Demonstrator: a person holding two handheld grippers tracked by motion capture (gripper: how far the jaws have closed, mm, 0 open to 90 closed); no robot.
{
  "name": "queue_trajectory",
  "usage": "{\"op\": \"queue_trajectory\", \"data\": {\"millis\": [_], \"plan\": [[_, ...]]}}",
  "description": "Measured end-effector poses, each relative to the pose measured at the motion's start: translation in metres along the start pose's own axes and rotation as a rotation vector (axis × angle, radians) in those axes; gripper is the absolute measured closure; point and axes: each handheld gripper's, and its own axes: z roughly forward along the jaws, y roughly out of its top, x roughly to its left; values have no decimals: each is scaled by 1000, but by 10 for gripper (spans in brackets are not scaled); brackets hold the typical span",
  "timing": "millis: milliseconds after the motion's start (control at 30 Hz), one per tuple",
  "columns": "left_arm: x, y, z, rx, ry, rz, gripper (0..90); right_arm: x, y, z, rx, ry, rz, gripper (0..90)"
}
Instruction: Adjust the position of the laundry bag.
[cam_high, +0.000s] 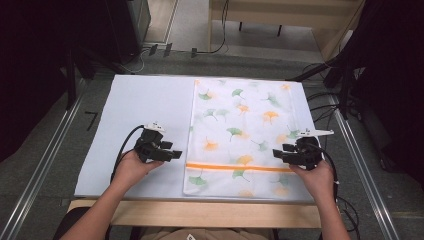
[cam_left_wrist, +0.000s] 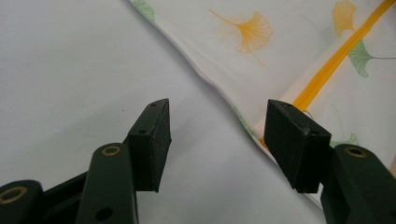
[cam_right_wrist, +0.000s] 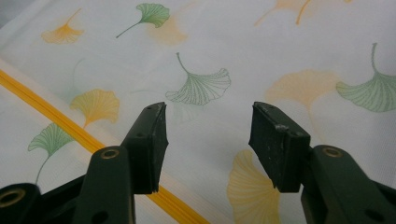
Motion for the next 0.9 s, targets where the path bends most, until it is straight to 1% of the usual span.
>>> {"op": "queue_trajectory", "data": {"millis": [100,133,167,233,400,500,567,600,700,900], "plan": [[-1,1,0,1,0,5,415,-1,-2,-1,-1,-6,5,468],[-1,2,0,-3,-4,2,412,-1,-2,-1,9,-11,10,462],[-1,2,1,-3,-10,0,412,-1,-2,-1,9,-11,10,462],[-1,2,1,0,-8,3,410,-1,-3,-1,10,-8,11,461],[-1,1,0,1,-17,3,408,-1,-2,0,12,-9,3,466],[-1,1,0,0,-15,5,409,-1,-2,1,14,-8,3,467],[-1,1,-1,-11,-8,7,410,-1,-2,0,12,-5,5,468],[-2,1,-2,-29,0,7,411,-1,-2,0,9,-1,8,470],[-1,1,-3,-36,-8,3,414,-2,-2,-1,11,-2,16,474],[-2,1,-2,-20,-10,9,416,-3,-2,-1,11,-3,18,471]]}}
